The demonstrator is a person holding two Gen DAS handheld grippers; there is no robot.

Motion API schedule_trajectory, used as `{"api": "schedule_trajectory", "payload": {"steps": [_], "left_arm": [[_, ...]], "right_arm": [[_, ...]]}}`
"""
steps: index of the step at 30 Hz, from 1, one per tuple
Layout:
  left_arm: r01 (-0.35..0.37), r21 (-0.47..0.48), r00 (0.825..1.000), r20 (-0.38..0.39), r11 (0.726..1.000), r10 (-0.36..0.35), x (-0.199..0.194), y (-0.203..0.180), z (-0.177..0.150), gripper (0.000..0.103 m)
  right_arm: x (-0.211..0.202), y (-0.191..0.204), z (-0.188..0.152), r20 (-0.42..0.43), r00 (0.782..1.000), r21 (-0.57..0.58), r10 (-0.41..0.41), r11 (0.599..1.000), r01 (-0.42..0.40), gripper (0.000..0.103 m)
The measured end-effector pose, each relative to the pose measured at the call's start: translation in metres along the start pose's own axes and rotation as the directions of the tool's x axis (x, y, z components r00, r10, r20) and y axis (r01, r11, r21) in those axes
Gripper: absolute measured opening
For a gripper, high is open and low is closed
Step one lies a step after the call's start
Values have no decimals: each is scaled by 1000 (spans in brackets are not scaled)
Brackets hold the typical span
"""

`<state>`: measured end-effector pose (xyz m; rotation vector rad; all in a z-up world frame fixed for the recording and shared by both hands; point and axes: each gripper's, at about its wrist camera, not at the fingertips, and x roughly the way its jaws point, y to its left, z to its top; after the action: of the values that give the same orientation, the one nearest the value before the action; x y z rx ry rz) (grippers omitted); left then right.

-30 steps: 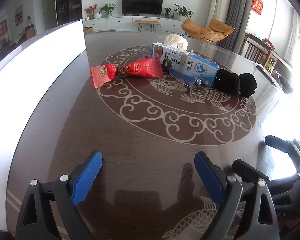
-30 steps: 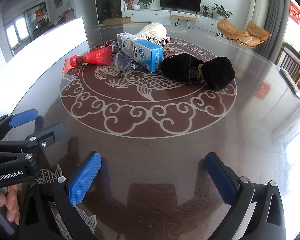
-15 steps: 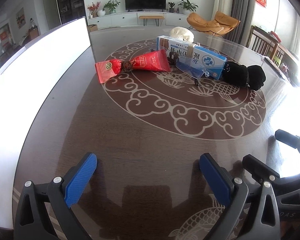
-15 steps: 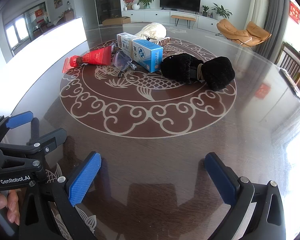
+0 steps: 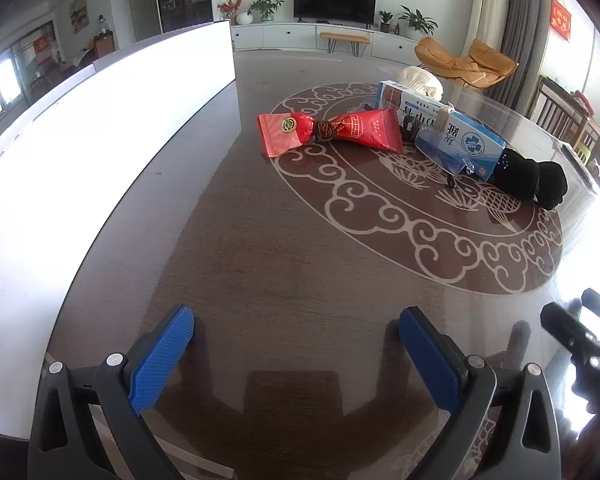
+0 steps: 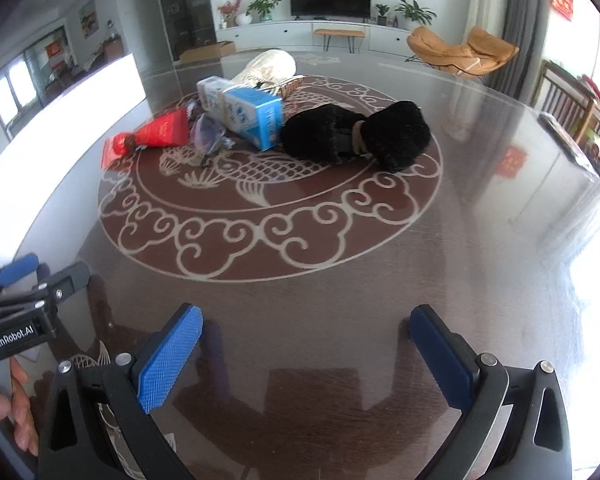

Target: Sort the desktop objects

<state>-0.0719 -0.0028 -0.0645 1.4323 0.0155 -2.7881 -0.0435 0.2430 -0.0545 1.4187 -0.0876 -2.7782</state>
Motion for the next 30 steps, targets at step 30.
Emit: {"api": "schedule_trajectory", "payload": {"steps": [30], "left_arm": [[-8, -4, 1000, -2, 1000, 8, 4, -2, 4, 103]], "right_arm": [[4, 27, 76, 20, 961, -262, 277, 929, -262, 103]]}}
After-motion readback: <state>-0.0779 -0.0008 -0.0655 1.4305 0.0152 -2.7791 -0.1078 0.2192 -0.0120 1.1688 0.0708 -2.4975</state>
